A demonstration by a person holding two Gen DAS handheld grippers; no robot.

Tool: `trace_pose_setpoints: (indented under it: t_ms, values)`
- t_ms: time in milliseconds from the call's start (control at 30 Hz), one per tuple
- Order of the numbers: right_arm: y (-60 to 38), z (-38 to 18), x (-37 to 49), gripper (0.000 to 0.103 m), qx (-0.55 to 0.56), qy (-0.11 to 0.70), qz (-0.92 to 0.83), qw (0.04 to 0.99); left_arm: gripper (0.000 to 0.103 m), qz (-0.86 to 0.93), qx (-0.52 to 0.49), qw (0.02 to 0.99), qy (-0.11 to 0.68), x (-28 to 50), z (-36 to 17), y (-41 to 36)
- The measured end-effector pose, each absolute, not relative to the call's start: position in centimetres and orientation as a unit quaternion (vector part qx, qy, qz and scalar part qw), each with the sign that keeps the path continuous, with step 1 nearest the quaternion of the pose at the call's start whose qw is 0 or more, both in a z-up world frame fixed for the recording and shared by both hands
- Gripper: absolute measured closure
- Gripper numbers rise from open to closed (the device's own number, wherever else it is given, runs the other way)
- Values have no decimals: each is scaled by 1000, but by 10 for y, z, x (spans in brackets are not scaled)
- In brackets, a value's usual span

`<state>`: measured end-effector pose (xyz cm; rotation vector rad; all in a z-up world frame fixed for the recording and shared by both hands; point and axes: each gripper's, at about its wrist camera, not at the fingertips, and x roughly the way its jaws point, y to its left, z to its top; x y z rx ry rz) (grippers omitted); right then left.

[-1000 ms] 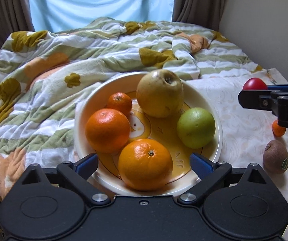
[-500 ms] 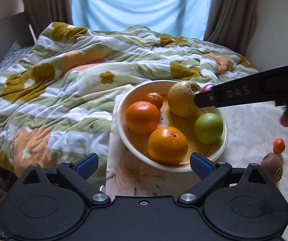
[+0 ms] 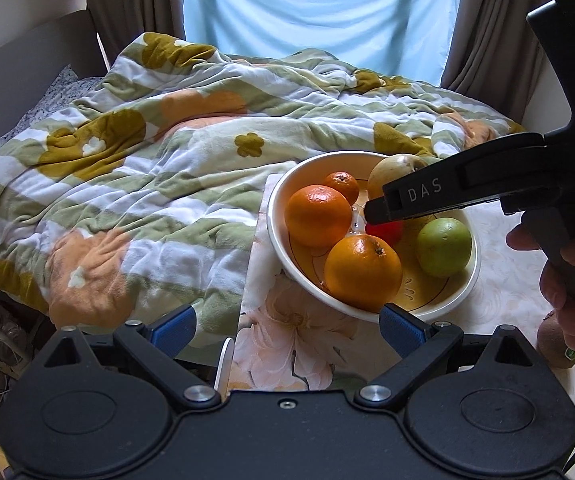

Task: Organize fruits
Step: 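Lower the red tomato into the duck bowl and open the right tool, then move both tools back toward the kiwi and the other red tomato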

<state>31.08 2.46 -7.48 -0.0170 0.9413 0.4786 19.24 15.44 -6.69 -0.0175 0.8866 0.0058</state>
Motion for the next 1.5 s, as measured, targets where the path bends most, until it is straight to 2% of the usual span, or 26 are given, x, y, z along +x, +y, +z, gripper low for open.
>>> trace_pose_setpoints:
  t_ms: [100,167,200,933,1500]
  values:
    - [23,-72,309,31,-8,443,232,866,3,0,-7,902,431,190,-67,154]
    - [21,-69,306,4,-6,436,225,871,3,-1,-2,902,431,188,-66,153]
    - [20,-68,304,0,-4,431,220,875,3,-2,1,902,431,186,-66,153]
    - [-27,-9,236,0,21,378,141,915,3,-51,39,924,376,161,-15,142]
    - [-145,16,157,0,50,344,82,934,3,5,51,935,351,114,11,83]
